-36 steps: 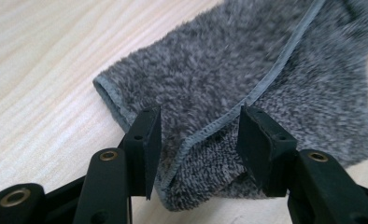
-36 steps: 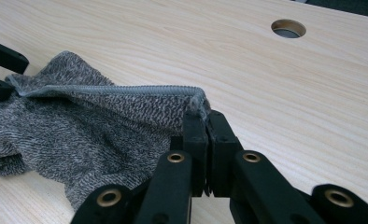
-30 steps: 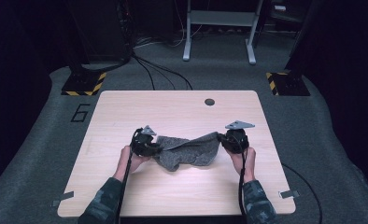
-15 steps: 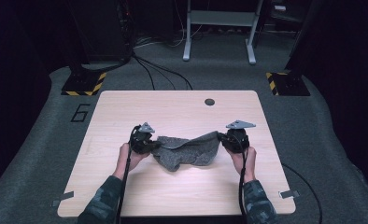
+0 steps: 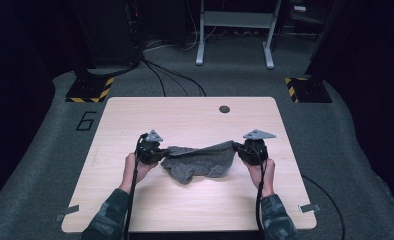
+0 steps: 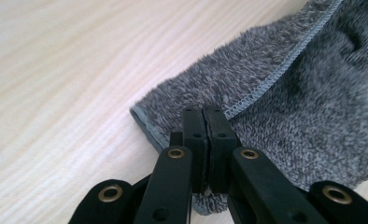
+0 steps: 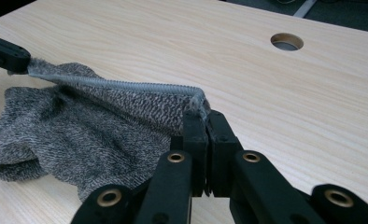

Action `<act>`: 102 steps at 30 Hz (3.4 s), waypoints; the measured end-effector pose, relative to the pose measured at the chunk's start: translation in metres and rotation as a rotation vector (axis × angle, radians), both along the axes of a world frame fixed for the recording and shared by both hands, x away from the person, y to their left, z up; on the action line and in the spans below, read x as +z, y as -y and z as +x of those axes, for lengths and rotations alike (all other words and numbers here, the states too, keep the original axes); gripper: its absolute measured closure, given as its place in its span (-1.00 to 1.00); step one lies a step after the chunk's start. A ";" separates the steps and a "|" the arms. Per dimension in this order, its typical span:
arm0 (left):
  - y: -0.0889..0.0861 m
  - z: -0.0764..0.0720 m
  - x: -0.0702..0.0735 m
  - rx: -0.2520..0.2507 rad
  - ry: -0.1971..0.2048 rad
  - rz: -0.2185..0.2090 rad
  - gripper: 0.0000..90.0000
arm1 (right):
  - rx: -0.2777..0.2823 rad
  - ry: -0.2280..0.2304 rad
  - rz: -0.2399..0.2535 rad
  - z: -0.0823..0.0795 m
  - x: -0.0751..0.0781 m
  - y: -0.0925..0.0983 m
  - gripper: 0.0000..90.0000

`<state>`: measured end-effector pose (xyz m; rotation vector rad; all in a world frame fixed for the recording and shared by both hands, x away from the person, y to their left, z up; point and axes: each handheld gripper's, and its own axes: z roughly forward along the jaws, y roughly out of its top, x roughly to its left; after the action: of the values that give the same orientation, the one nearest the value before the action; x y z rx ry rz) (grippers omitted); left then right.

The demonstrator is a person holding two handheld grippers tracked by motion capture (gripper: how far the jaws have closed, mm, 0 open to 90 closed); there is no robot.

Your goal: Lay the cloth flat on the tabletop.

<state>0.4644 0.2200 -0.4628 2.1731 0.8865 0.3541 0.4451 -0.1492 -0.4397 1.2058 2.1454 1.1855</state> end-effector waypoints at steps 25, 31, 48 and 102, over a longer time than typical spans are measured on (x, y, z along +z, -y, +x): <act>-0.002 0.039 0.071 0.145 0.088 0.002 0.93 | -0.003 0.102 -0.013 0.017 0.063 -0.001 0.94; -0.016 0.062 0.052 0.325 -0.010 -0.081 -0.35 | -0.145 -0.071 -0.054 0.092 0.046 -0.019 0.00; 0.003 -0.042 -0.042 0.176 -0.193 -0.185 -0.42 | -0.055 -0.242 0.013 0.003 -0.059 0.014 -0.03; -0.017 0.002 -0.036 0.196 -0.223 -0.141 -0.11 | -0.025 -0.248 -0.095 0.022 -0.044 -0.027 0.16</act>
<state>0.4666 0.2371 -0.4992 2.0271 1.2161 0.1389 0.4668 -0.1218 -0.4840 1.3947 2.3277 0.9533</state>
